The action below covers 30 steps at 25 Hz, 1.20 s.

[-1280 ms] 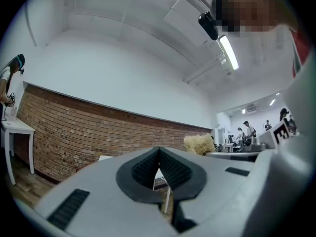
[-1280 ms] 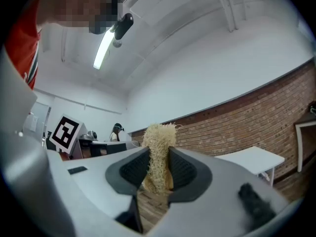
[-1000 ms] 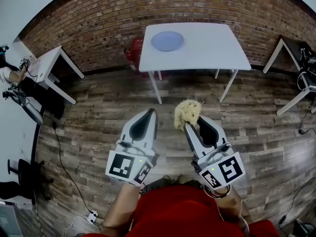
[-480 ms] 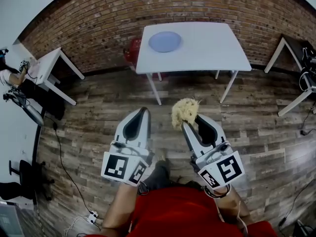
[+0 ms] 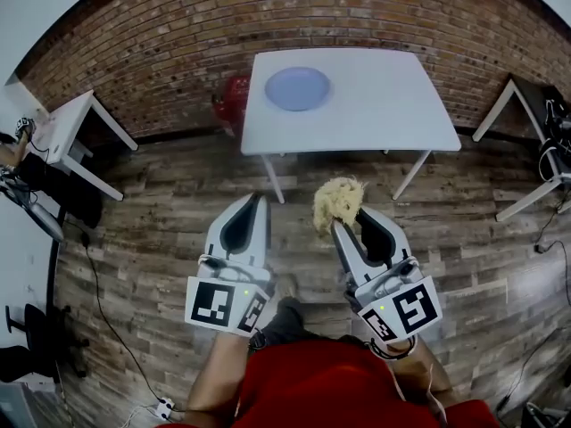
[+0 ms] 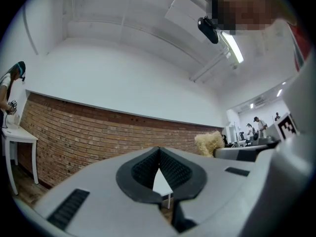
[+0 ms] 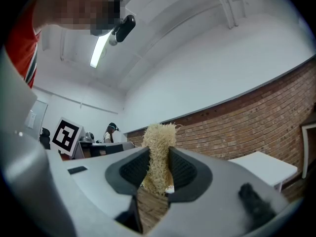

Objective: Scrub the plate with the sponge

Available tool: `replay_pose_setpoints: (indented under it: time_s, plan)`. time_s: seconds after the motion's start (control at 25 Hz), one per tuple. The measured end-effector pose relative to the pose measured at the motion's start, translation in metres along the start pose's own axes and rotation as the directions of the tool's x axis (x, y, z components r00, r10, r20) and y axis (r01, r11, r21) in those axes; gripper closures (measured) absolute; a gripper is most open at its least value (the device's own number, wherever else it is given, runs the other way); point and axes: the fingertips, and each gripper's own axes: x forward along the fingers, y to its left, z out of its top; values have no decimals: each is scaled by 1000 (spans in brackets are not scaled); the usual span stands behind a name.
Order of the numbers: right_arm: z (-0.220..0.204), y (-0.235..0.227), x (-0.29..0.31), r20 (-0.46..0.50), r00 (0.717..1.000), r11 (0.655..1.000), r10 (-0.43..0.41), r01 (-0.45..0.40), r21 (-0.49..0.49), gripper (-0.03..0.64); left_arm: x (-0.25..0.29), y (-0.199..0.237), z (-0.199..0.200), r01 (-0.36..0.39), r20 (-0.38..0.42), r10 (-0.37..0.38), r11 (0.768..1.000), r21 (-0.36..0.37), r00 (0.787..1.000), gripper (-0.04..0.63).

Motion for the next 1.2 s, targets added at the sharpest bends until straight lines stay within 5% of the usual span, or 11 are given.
replay_pose_setpoints:
  time_s: [0.72, 1.2]
  plan:
    - [-34, -69, 221, -46, 992, 993, -121, 121, -15, 497, 159, 183, -19, 83, -24, -83, 997, -10, 996, 581]
    - [-45, -103, 283, -85, 980, 984, -178, 175, -35, 497, 217, 228, -35, 133, -44, -135, 990, -46, 990, 581]
